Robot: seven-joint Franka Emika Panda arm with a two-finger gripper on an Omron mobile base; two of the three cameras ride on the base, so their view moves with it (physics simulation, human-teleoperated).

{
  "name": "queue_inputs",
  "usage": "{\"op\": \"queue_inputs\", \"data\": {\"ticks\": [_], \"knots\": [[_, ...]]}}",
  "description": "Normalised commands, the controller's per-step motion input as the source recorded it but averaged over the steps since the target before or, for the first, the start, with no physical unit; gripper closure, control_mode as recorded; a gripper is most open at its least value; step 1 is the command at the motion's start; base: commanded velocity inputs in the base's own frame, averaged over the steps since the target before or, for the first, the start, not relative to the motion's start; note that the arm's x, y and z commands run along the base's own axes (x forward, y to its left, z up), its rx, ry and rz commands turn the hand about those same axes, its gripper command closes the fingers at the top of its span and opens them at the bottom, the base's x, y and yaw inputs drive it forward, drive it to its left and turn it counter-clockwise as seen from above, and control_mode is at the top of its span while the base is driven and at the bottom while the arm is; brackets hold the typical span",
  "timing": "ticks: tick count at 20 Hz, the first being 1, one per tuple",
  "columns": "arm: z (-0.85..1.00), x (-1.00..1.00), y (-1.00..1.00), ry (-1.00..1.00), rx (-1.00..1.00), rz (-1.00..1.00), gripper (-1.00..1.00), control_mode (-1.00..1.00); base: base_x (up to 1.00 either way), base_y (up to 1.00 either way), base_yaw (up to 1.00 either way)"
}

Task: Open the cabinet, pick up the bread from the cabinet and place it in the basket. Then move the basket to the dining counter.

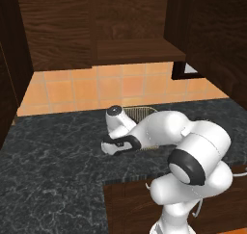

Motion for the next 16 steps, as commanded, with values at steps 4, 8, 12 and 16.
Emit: {"op": "queue_inputs", "data": {"ticks": [4,8,12,16], "knots": [[0.18,-0.15,0.0,-0.02,-0.03,0.0,1.0,-1.0,0.0,0.0,0.0],[0.6,-0.24,0.0,-0.06,-0.11,0.0,1.0,-1.0,0.0,0.0,0.0],[0.67,-0.38,0.0,-0.05,-0.08,0.0,1.0,-1.0,0.0,0.0,0.0],[0.68,-0.57,0.0,-0.01,0.0,0.0,1.0,-1.0,0.0,0.0,0.0]]}}
